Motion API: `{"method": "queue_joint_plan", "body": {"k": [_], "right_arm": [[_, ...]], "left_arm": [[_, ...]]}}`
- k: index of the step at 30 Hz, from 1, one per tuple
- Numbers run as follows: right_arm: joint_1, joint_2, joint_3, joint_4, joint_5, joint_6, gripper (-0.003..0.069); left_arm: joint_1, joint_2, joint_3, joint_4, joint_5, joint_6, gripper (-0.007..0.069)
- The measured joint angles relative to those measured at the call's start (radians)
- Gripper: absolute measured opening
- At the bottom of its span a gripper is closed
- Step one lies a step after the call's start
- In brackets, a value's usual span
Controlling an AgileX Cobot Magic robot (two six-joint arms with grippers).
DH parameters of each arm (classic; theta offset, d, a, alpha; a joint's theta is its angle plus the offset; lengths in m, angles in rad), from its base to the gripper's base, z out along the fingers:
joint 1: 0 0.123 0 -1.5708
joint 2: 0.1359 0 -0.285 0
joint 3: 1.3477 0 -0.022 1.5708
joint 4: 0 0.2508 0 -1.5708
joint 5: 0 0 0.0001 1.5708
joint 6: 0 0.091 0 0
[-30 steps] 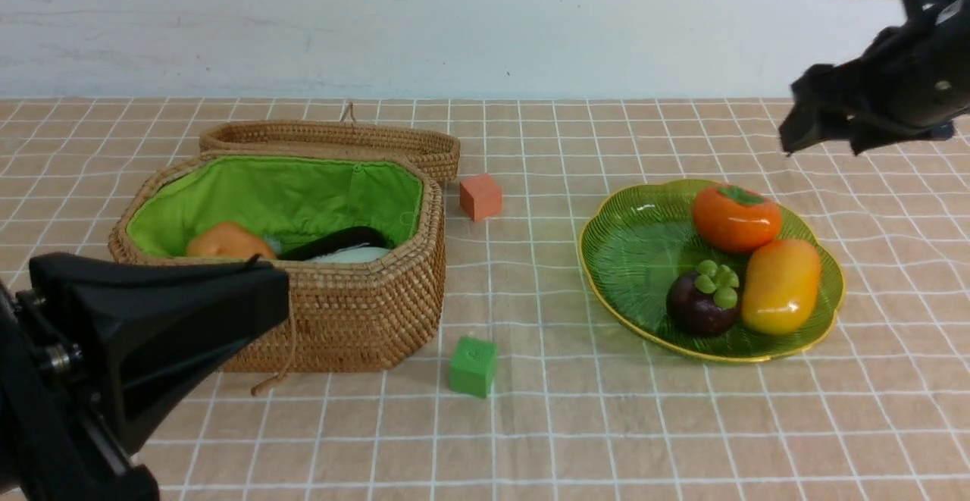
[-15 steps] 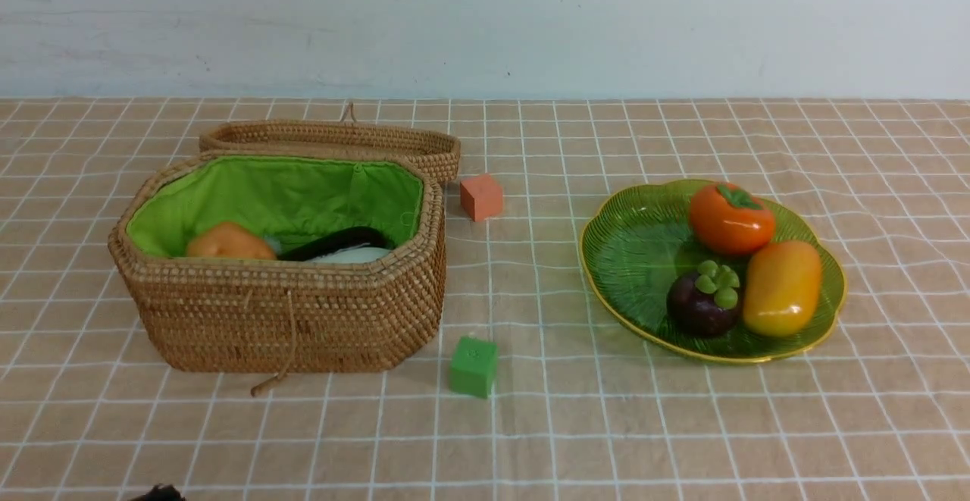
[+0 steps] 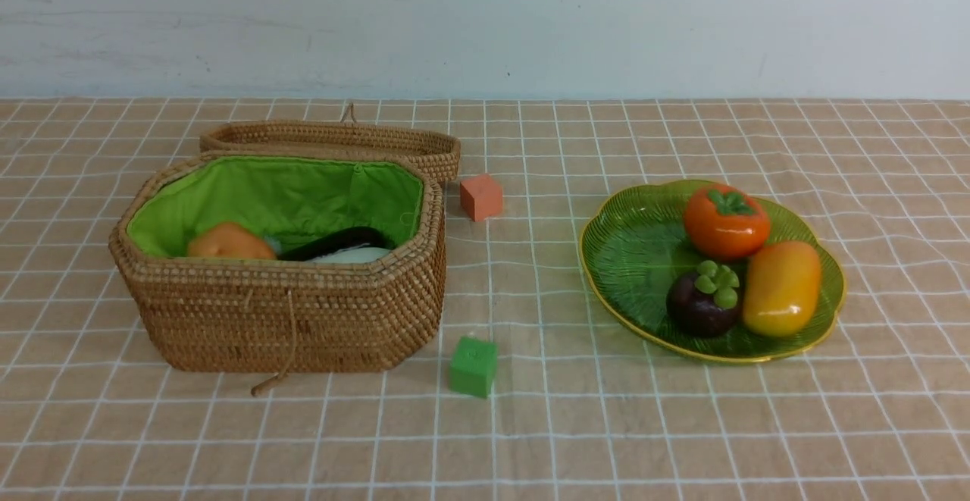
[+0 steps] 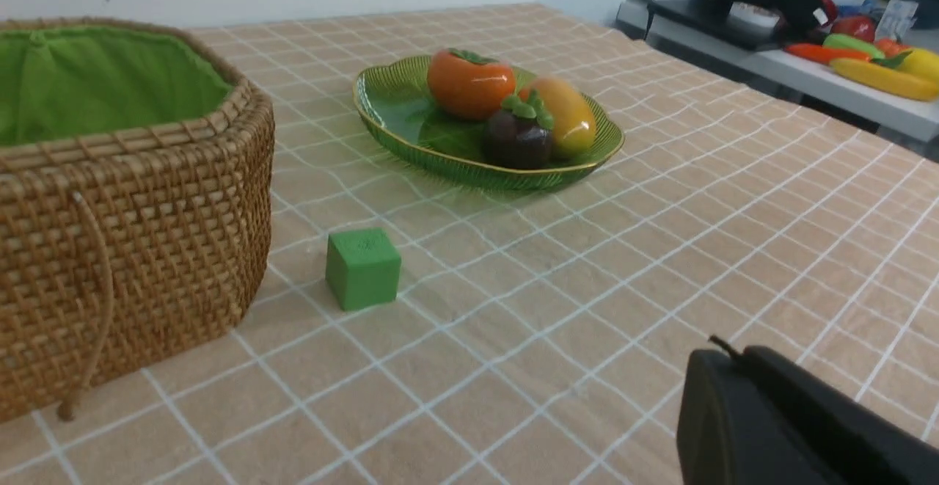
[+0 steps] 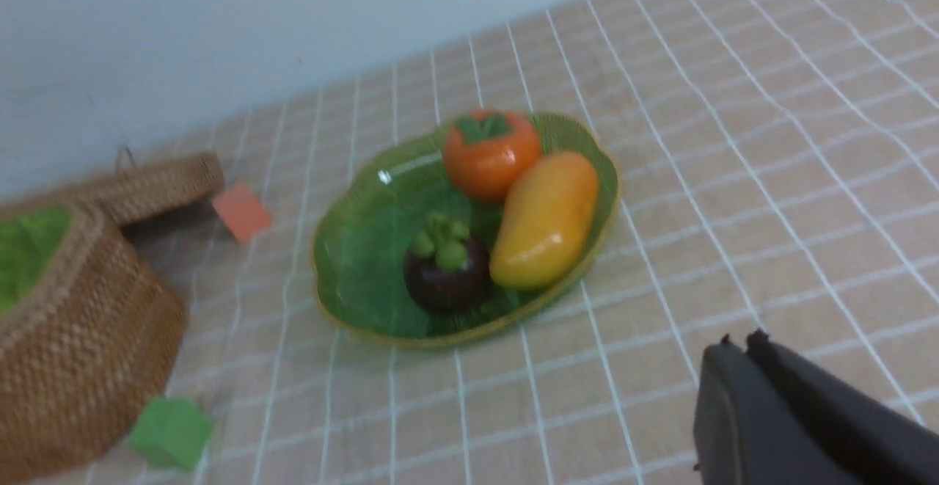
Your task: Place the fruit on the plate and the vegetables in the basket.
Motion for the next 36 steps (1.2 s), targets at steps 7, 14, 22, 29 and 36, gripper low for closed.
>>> {"method": "queue_joint_plan", "body": {"k": [7,14,22,29,36], "right_arm": [[0.000,0.000,0.211,-0.024,-0.253,0.004,0.0029],[0.000,-0.012,0.373,-0.160,-0.330,0.005,0.0000],[0.000,-0.101,0.417,-0.241,-0.240,0.001,-0.0014],[0.000,-0.102,0.416,-0.241,-0.235,-0.011,-0.0014],[0.000,-0.102,0.416,-0.241,-0.235,-0.011,-0.0012]], "left_arm": [[0.000,0.000,0.000,0.000,0.045,-0.002,0.0004],[0.000,0.000,0.000,0.000,0.049,-0.002,0.0004],[0.000,0.000,0.001,0.001,0.052,-0.003,0.0004],[0.000,0.001,0.001,0.001,0.052,-0.003,0.0015],[0.000,0.001,0.001,0.001,0.052,-0.003,0.0022]]}}
